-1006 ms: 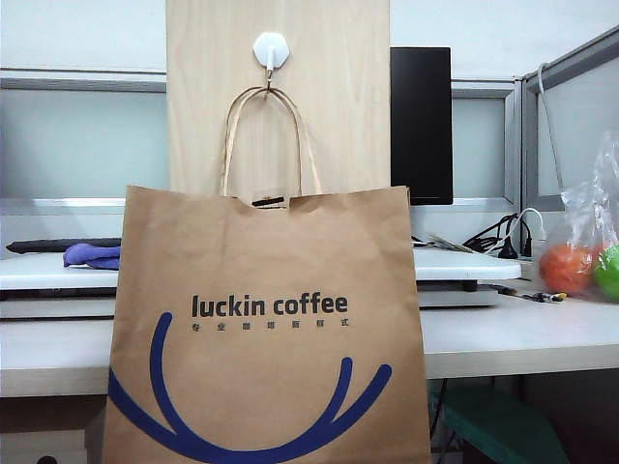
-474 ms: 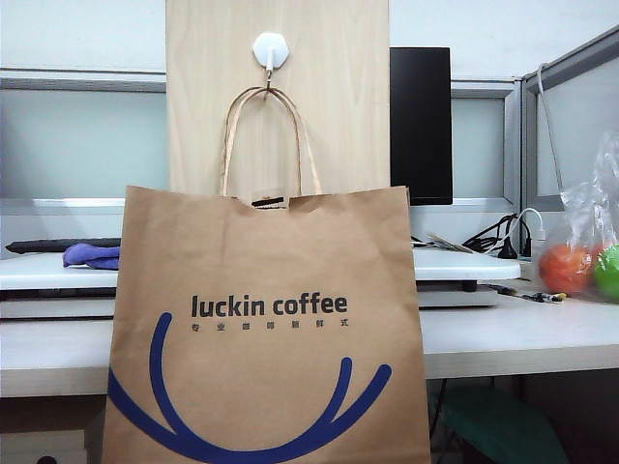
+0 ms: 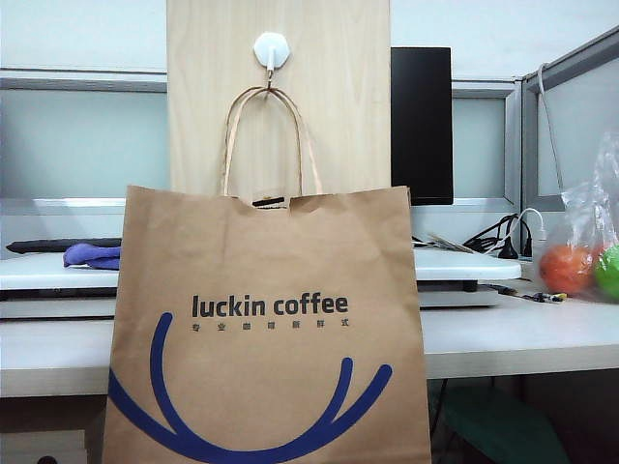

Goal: Pick up the paper bag and hang it on the hook.

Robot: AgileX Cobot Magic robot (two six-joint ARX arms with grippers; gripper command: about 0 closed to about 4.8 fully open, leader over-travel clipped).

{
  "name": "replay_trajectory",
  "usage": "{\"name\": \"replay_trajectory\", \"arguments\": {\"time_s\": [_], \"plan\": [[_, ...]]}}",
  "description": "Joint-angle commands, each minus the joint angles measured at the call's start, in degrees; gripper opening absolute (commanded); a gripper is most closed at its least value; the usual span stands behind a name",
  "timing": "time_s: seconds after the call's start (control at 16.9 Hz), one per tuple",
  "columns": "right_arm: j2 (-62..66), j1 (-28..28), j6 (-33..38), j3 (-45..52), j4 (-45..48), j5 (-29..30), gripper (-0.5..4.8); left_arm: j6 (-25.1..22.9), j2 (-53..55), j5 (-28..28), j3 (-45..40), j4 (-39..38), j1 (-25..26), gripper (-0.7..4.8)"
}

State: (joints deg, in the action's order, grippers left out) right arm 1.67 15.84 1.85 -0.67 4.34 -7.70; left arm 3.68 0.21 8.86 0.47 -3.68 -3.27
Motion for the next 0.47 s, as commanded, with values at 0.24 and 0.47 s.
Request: {"name": "replay_trajectory", "arguments": {"time_s": [0.24, 0.47], "plan": [[-1.53, -7.69, -0.24, 0.28, -3.02, 3.91, -0.05, -0.22, 0.0, 0.22, 0.07, 0.7, 0.07, -0.06], [-1.51, -8.31, -0.44, 0.28, -5.46, 3.34, -0.05, -0.22, 0.0, 0.22, 0.07, 0.7, 0.07, -0.05]]}}
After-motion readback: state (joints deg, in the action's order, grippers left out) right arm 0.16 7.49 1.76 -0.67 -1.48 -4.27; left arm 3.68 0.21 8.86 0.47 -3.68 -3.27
